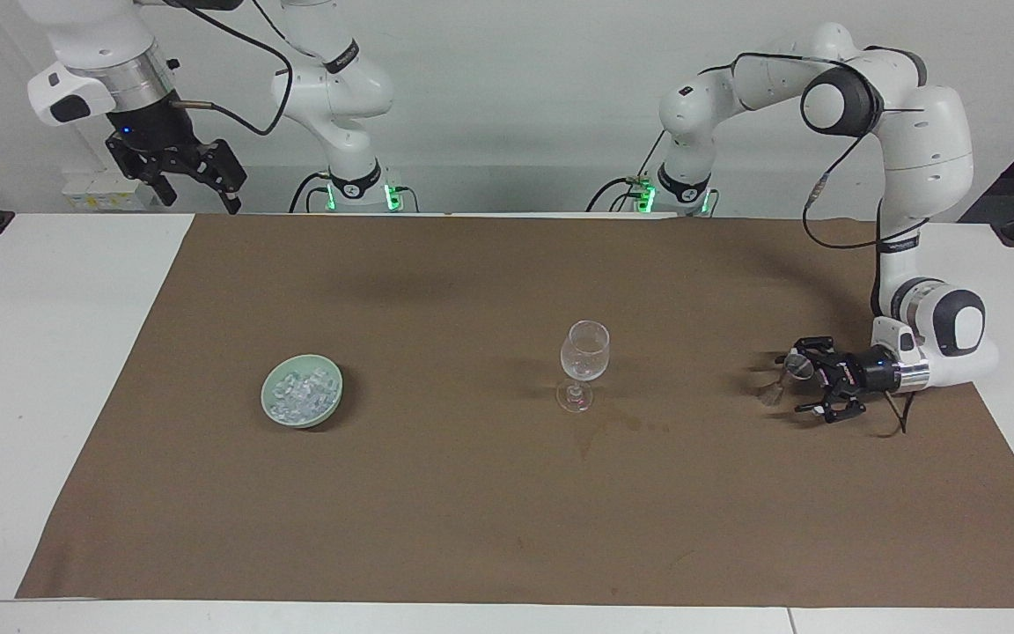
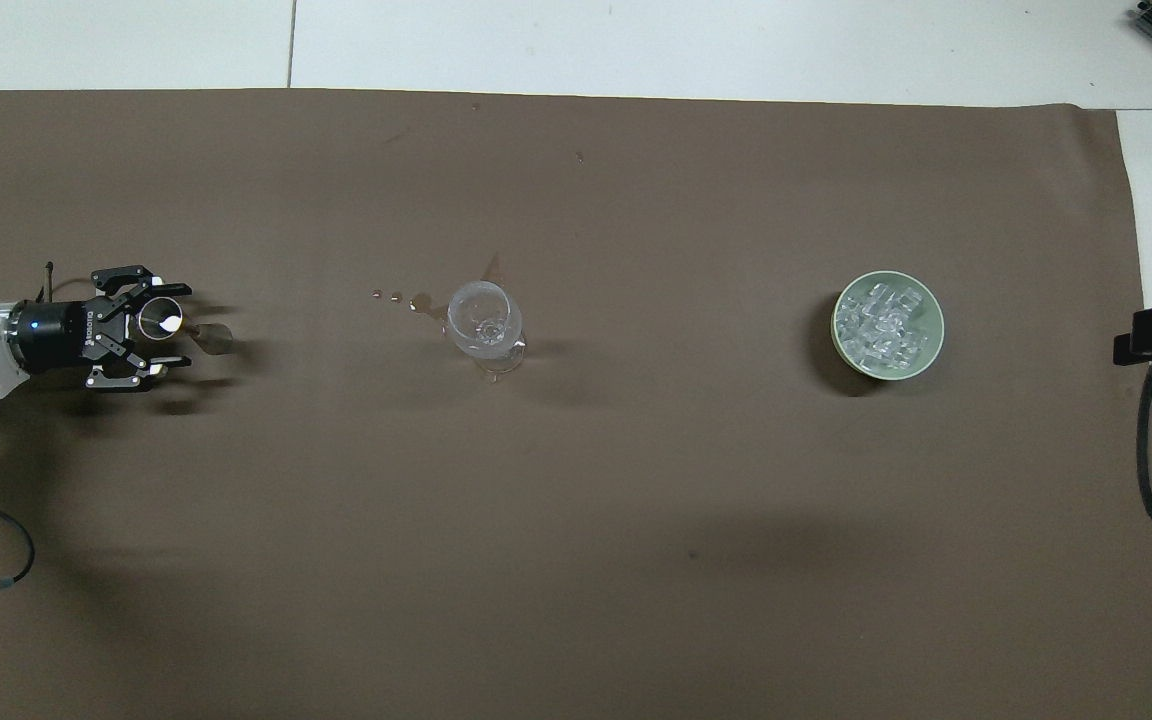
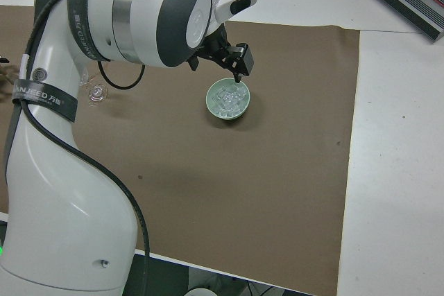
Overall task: Pour wine and add ice with both arms
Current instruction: 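Close the left gripper around the small dark bottle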
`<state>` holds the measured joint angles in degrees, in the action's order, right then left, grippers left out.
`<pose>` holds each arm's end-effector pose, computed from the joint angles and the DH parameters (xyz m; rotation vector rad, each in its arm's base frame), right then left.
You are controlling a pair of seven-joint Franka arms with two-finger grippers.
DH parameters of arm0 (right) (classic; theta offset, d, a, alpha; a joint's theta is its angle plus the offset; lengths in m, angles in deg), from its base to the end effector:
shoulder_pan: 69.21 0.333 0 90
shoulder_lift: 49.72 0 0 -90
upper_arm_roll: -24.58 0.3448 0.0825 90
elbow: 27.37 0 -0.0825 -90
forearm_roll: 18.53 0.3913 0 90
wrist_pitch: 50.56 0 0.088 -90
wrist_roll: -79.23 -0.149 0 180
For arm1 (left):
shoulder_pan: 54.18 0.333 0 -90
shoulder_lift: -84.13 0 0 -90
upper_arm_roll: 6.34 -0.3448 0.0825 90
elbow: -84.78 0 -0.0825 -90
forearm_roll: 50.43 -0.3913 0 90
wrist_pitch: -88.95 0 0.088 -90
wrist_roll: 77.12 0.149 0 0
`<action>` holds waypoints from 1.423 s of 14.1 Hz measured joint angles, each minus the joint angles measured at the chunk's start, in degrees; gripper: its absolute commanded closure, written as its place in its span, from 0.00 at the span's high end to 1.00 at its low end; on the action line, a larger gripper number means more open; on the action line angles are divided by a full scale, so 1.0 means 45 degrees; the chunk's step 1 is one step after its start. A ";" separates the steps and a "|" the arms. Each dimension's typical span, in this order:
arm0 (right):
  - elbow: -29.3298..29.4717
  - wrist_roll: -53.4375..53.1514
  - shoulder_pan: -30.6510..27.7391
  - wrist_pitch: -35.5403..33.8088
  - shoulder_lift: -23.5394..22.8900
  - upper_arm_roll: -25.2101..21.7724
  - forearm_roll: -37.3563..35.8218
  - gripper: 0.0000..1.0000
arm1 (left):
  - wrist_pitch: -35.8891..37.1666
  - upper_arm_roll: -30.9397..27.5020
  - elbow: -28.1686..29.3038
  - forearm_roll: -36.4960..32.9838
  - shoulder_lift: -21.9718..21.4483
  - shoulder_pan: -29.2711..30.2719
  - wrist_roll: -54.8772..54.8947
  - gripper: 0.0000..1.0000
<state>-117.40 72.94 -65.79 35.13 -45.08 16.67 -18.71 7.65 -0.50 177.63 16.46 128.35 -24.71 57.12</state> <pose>0.5249 -0.0450 0.6481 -3.1197 0.2941 -0.0068 0.6316 0.1252 0.2146 1.3461 -1.1886 1.1377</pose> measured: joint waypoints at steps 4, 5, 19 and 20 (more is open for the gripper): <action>0.0000 0.0000 0.0000 0.0000 0.0000 0.0000 0.0000 1.00 | 0.0023 0.0024 0.0046 0.0014 0.0092 0.0001 0.0043 0.95; 0.0000 0.0000 0.0000 0.0000 0.0000 0.0000 0.0000 1.00 | 0.0024 0.0025 0.0072 0.0019 0.0113 0.0001 0.0044 0.91; 0.0000 0.0000 0.0000 0.0000 0.0000 0.0000 0.0000 1.00 | 0.0280 0.0013 0.0094 0.0170 0.0206 0.0013 0.0184 0.59; 0.0000 0.0000 0.0000 0.0000 0.0000 0.0000 0.0000 1.00 | 0.0290 0.0013 0.0097 0.0170 0.0216 0.0013 0.0184 0.57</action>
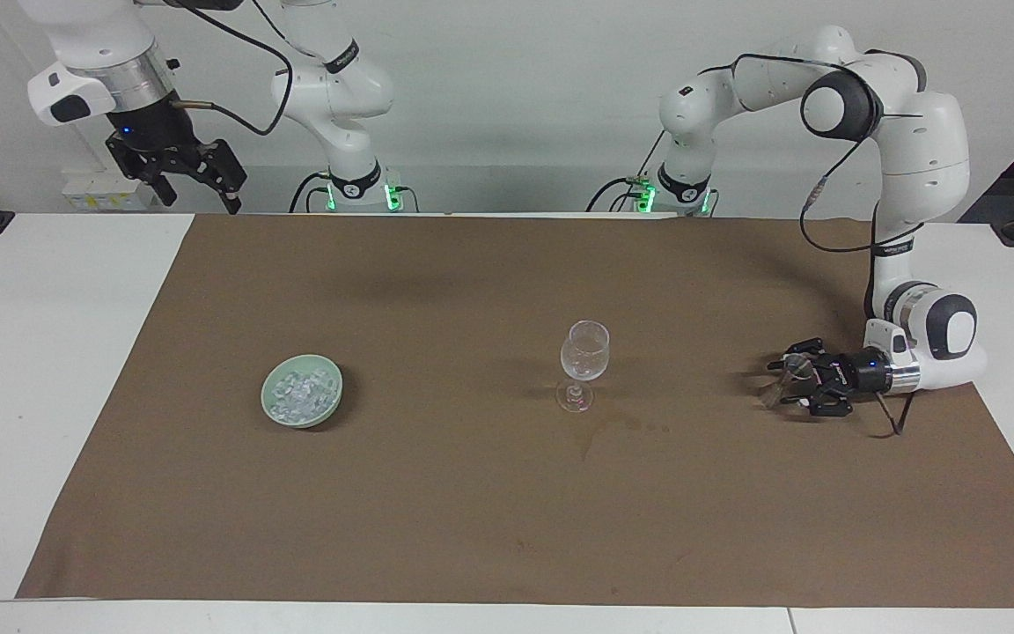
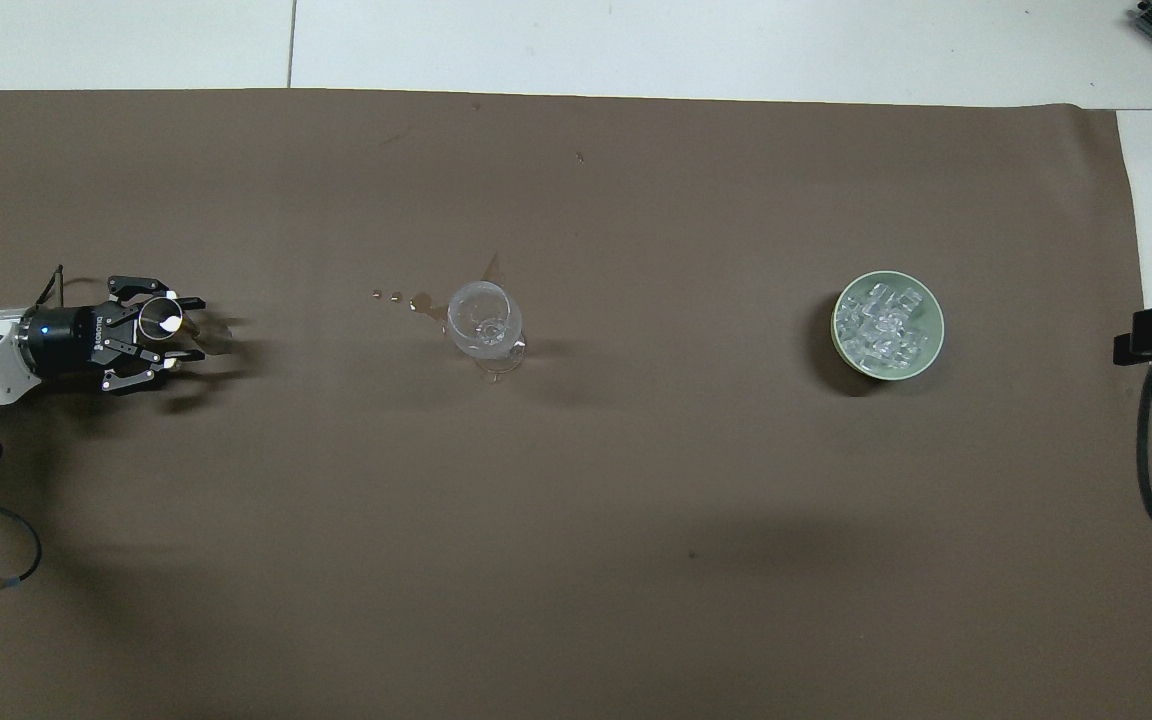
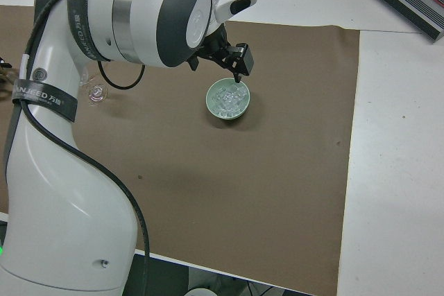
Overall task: Pour wine and add ice with both arms
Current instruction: 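Close the left gripper around the small dark bottle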
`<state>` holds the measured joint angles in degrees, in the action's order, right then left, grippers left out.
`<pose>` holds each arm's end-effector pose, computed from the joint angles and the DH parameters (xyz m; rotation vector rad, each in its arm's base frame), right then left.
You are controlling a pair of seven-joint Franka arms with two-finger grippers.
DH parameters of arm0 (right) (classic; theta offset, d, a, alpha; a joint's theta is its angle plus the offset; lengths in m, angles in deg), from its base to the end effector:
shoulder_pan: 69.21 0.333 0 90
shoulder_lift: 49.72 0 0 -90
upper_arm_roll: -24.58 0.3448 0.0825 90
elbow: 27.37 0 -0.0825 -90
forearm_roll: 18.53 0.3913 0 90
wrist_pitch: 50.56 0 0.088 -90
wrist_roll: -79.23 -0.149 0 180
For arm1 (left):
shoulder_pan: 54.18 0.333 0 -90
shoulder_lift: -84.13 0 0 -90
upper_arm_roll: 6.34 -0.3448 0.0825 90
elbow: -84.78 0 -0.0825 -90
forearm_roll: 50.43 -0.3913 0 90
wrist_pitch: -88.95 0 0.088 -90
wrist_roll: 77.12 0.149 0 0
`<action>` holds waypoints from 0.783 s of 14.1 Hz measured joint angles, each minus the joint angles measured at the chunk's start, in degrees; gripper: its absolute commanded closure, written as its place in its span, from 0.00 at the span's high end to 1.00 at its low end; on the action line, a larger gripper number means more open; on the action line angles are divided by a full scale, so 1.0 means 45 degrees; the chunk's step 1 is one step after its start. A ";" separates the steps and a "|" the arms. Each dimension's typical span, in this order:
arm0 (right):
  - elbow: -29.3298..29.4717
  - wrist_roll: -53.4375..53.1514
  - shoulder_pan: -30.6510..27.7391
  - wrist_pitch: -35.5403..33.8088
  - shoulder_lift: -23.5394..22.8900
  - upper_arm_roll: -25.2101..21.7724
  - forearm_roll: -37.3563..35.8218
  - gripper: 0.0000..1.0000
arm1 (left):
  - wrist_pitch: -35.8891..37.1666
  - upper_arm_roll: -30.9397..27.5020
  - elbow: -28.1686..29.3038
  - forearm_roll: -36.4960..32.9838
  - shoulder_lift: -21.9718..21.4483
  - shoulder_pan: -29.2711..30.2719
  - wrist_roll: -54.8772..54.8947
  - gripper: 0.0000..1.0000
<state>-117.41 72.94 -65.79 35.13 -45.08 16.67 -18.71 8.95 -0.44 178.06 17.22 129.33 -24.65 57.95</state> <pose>0.5248 -0.0450 0.6480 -3.1197 0.2941 -0.0065 0.6272 0.1208 0.2057 1.3150 -1.1624 1.1469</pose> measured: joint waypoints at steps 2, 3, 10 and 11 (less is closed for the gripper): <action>0.0000 0.0000 0.0000 0.0000 0.0000 0.0000 0.0000 1.00 | 0.0009 -0.0001 0.0003 0.0001 0.0018 0.0000 0.0002 0.53; 0.0000 0.0000 0.0000 0.0000 0.0000 0.0000 0.0000 1.00 | 0.0014 -0.0001 0.0003 0.0001 0.0018 0.0000 0.0005 0.50; 0.0000 0.0000 0.0000 0.0000 0.0000 0.0000 0.0000 1.00 | 0.0053 -0.0007 0.0010 0.0001 0.0024 0.0003 0.0007 0.29; 0.0000 0.0000 0.0000 0.0000 0.0000 0.0000 0.0000 1.00 | 0.0093 -0.0013 0.0010 0.0001 0.0026 0.0003 0.0007 0.24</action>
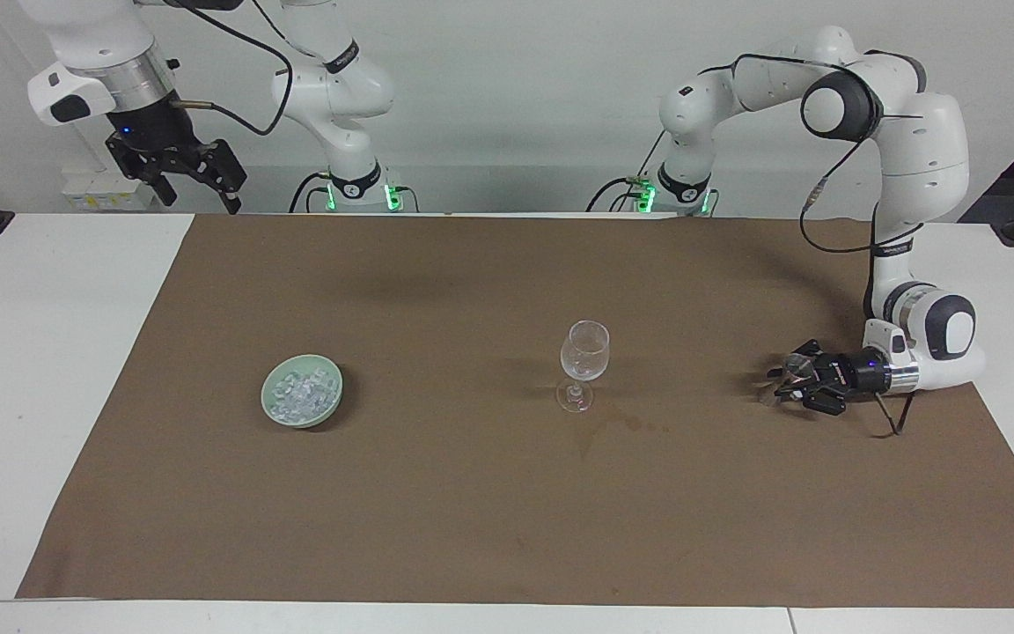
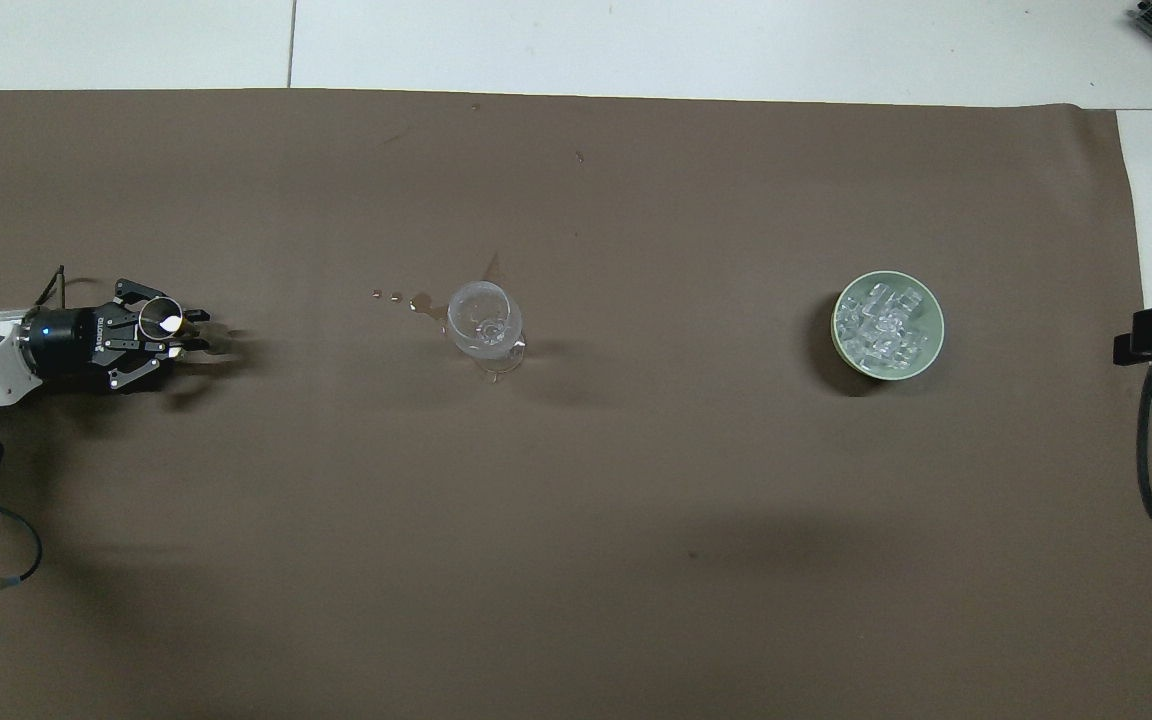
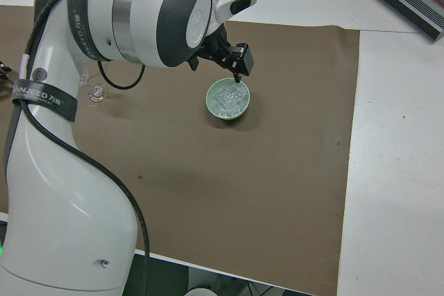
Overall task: Pour wine and add ice with both arms
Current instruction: 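Close the left gripper around the small dark bottle, then lift the bottle with the left gripper toward the clear cup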
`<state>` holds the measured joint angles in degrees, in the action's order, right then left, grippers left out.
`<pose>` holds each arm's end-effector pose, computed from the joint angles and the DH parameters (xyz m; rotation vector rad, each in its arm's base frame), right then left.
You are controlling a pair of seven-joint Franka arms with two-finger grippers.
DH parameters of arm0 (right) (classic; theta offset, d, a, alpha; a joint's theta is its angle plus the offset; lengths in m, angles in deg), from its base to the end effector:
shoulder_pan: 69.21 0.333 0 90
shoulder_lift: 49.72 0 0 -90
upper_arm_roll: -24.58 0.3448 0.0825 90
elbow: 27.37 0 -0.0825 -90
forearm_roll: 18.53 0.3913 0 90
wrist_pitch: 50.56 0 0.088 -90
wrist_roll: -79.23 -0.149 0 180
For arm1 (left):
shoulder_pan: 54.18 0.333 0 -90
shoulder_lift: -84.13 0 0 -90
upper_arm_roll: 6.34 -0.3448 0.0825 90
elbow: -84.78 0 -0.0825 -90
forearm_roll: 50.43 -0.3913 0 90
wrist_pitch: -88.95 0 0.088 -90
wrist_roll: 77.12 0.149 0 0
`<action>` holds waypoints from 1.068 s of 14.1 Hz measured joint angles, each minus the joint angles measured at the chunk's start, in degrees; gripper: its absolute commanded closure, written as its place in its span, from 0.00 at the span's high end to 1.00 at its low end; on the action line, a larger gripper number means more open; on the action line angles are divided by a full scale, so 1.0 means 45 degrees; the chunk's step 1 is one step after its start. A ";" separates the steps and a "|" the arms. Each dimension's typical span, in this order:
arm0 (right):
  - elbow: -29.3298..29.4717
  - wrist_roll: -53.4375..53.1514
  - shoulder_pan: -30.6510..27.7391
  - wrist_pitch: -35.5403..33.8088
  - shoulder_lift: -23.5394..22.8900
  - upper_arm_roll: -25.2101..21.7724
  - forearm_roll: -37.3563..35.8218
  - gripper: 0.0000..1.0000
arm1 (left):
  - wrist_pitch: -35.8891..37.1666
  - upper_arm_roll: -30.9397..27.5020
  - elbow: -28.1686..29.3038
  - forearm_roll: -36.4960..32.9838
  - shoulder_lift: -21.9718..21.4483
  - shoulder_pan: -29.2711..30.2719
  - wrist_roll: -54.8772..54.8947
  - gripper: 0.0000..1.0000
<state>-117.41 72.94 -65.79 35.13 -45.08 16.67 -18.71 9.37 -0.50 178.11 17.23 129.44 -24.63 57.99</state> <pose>0.5248 -0.0450 0.6480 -3.1197 0.2941 -0.0065 0.6259 0.1206 0.2050 1.3085 -1.1583 1.1455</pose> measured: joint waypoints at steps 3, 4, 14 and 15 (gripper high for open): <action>0.0000 0.0000 0.0000 0.0000 0.0000 0.0000 0.0000 1.00 | 0.0083 -0.0010 0.0000 0.0000 0.0003 0.0005 0.0005 0.18; 0.0000 0.0000 0.0000 0.0000 0.0000 0.0000 0.0000 1.00 | 0.0087 -0.0012 0.0000 0.0000 0.0003 0.0007 0.0007 0.17; 0.0000 0.0000 0.0000 0.0000 0.0000 0.0000 0.0000 1.00 | 0.0252 0.0447 -0.0160 0.0193 -0.0153 0.0014 0.0025 0.07; 0.0000 0.0000 0.0000 0.0000 0.0000 0.0000 0.0000 1.00 | 0.0291 0.0536 -0.0194 0.0252 -0.0291 0.0013 -0.0059 0.07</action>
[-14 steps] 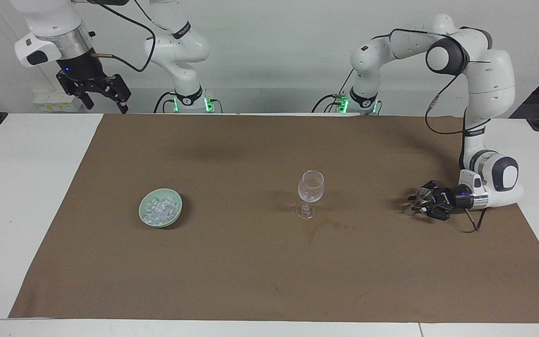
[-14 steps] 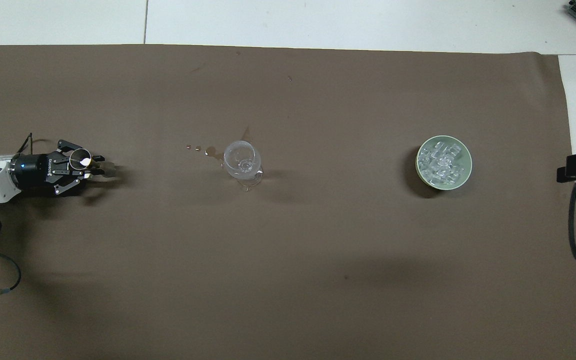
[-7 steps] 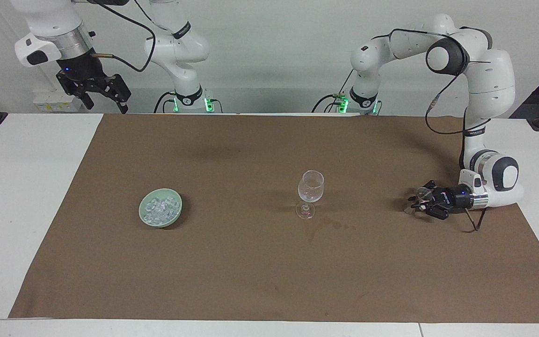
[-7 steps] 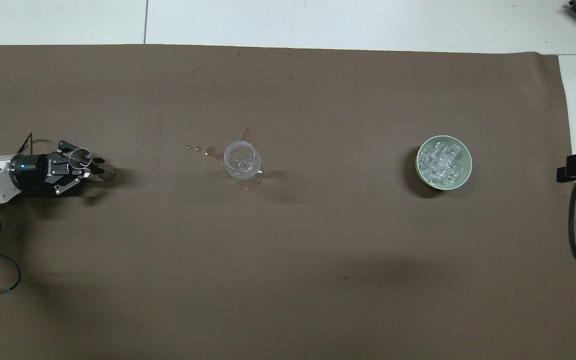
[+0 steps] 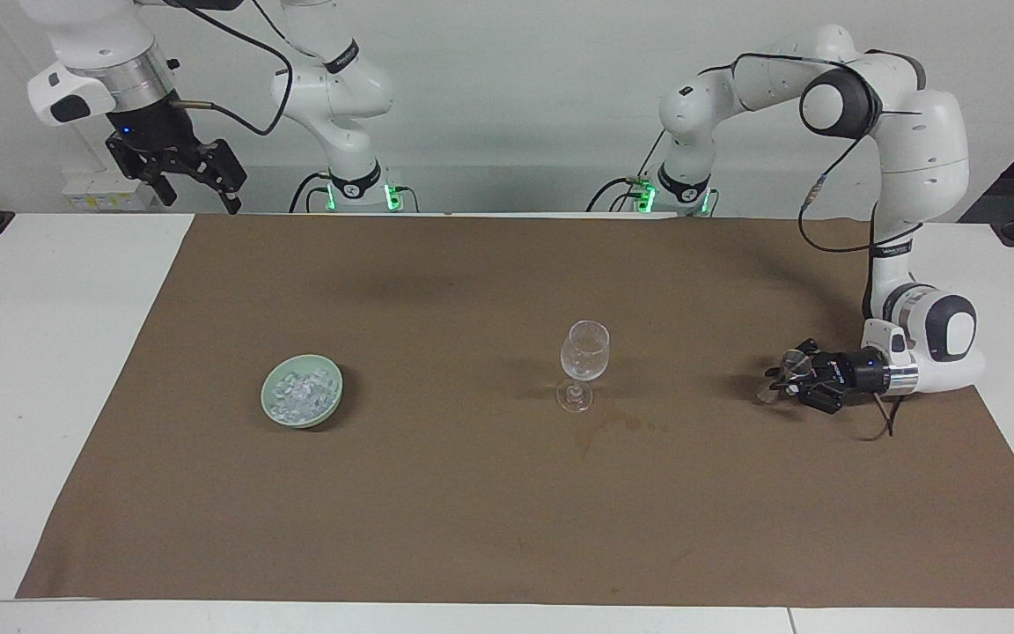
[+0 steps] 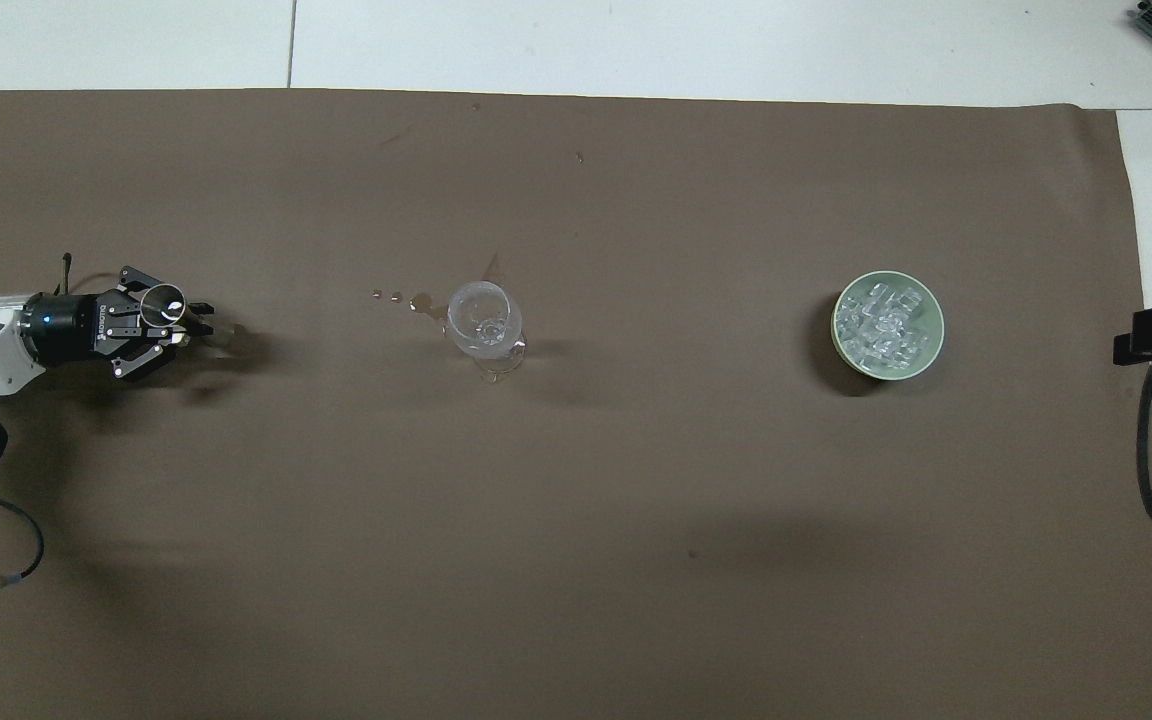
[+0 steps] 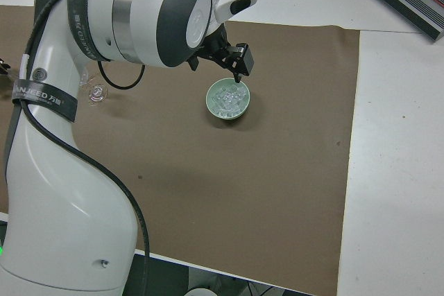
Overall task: Pour wine and add ice with both arms
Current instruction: 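Lift the bottle with the left gripper toward the clear cup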
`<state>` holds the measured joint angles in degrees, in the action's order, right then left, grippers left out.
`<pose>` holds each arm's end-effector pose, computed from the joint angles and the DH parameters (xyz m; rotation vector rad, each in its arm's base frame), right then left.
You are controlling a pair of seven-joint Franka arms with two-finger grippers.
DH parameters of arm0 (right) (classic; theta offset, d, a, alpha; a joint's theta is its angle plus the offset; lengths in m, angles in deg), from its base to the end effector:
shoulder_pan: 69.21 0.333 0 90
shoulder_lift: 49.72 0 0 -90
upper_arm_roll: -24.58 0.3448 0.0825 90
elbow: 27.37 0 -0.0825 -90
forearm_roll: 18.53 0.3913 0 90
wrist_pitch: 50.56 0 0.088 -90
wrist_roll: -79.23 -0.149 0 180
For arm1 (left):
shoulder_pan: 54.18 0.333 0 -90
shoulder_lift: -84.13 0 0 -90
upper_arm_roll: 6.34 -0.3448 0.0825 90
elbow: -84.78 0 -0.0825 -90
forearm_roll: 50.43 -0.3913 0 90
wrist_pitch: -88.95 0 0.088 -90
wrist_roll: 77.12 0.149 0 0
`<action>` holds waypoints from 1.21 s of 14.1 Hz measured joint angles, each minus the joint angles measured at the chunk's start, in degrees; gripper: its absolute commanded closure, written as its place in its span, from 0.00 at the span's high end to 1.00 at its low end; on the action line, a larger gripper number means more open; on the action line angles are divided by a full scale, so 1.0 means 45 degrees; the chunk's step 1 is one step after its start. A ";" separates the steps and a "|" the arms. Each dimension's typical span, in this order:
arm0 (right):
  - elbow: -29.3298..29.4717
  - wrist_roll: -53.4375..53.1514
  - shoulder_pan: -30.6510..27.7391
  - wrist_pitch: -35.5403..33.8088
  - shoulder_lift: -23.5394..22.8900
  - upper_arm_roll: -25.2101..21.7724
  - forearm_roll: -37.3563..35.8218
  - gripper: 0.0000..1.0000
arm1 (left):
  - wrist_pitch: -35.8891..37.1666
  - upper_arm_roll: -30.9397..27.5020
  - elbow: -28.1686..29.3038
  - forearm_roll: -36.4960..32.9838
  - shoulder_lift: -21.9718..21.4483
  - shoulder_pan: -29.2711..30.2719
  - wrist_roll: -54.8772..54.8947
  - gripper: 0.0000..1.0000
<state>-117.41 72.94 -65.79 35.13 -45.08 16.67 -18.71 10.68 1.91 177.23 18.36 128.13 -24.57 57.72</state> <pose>0.5248 -0.0450 0.6480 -3.1197 0.2941 -0.0065 0.6375 0.1010 0.2347 1.2382 -1.1806 1.1786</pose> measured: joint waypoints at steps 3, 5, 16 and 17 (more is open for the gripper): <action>0.0000 0.0000 0.0000 0.0000 0.0000 0.0000 0.0000 1.00 | 0.0054 0.0339 -0.0092 0.0115 -0.0756 -0.0010 -0.0948 0.07; 0.0000 0.0000 0.0000 0.0000 0.0000 0.0000 0.0000 1.00 | 0.0059 0.0590 -0.0120 0.0140 -0.1424 -0.0034 -0.1569 0.07; 0.0000 0.0000 0.0000 0.0000 0.0000 0.0000 0.0000 1.00 | -0.1383 0.0780 0.0008 0.0877 -0.3166 -0.2941 -0.2506 0.03; 0.0000 0.0000 0.0000 0.0000 0.0000 0.0000 0.0000 1.00 | -0.1528 0.0773 0.0054 0.0961 -0.3164 -0.3161 -0.2506 0.03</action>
<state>-117.41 72.94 -65.79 35.13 -45.08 16.67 -18.71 3.81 5.39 177.48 22.69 113.90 -38.80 46.44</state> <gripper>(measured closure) 0.000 0.780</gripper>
